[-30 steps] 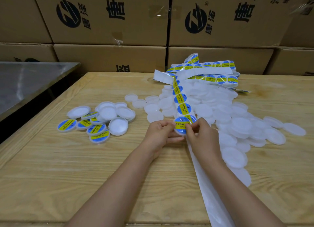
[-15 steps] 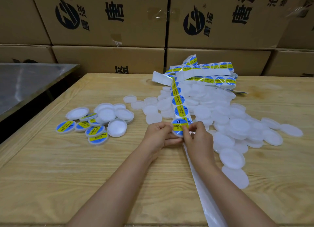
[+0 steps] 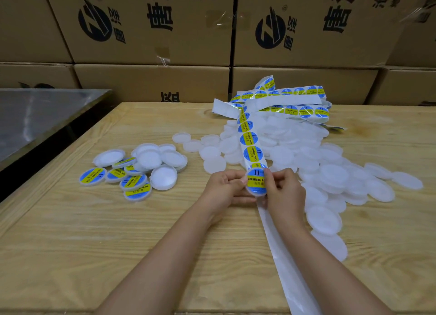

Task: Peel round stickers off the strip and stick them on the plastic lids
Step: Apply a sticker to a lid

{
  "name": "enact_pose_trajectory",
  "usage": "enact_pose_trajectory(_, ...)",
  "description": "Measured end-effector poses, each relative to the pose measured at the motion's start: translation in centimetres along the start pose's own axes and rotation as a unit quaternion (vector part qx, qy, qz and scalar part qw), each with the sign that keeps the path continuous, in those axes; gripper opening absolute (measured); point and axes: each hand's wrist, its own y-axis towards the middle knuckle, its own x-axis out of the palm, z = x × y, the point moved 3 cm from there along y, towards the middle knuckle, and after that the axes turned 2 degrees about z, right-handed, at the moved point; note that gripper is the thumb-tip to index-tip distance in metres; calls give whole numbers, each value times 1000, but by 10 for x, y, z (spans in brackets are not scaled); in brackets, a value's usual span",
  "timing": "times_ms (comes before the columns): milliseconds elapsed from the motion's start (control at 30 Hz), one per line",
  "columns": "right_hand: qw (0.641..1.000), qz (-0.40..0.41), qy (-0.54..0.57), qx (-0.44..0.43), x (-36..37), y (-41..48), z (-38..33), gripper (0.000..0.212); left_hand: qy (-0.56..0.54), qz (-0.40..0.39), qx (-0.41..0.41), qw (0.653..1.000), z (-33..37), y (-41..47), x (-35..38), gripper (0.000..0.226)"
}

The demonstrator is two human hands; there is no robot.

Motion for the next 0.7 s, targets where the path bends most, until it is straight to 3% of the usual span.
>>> enact_pose_trajectory(433,997,-68,29,34,5,-7,-7,36,-46,-16,15,999,-2,1,-6,21)
enact_pose_trajectory(700,993,-96,42,-54,8,-8,-10,30,-121,-17,-13,992,2,2,-8,22)
